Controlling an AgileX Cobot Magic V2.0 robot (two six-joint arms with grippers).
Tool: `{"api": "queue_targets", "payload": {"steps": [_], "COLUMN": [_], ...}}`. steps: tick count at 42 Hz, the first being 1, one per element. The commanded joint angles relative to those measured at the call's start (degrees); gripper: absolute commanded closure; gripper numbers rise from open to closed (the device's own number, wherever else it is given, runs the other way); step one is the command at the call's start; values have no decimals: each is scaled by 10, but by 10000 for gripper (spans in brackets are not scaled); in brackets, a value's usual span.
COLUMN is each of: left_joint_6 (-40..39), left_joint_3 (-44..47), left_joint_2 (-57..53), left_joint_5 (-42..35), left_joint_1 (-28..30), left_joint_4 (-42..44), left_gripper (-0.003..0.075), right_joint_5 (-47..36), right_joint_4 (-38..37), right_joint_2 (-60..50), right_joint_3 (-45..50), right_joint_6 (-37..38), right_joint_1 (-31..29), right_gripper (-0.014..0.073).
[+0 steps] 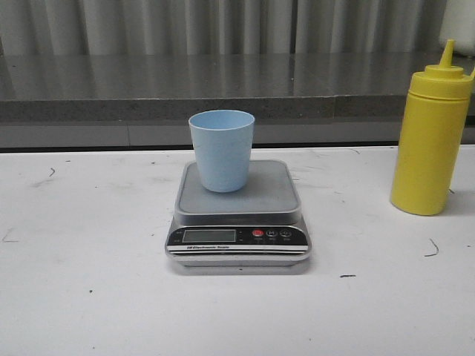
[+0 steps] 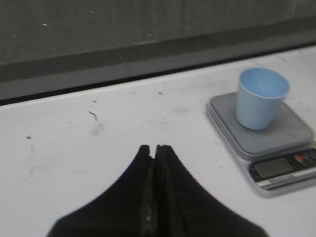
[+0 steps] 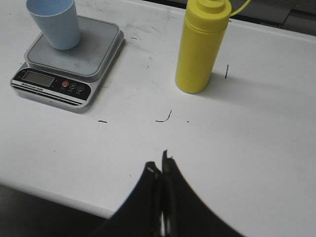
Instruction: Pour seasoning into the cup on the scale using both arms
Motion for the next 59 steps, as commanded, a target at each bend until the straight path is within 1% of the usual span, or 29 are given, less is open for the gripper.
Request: {"api": "queue_targets", "payload": {"steps": [1,5,9,14,18,20,23,59], "left_joint_6": [-1,-1,-1,-1,-1,-1,-1,-1], "left_joint_3": [58,138,200,266,298,299,299,299], "left_joint_2": [-65,-140,-198,-255,-278,-288,-306,-306], "left_joint_5": [-114,-161,-205,-242,-262,-245,-241,-249], "left_joint_1": [49,86,116,136,140,141,141,150], "left_joint_4": [0,-3,-27,-38,-47,-48,-48,-48], "left_gripper": [740,740,740,740,740,740,740,740], "right_joint_5": [-36,-36,-36,-36,-36,-36,-36,-36], "right_joint_4": [3,3,3,3,3,3,3,3], "right_joint_2": [4,4,4,4,4,4,4,4], "right_joint_3": [-16,-16,-16,-16,-16,-16,-16,-16], "right_joint_6": [-6,-6,-6,-6,-6,-6,-6,-6], "right_joint_1": [1,1,1,1,1,1,1,1], "right_gripper": [711,711,711,711,711,711,711,711]}}
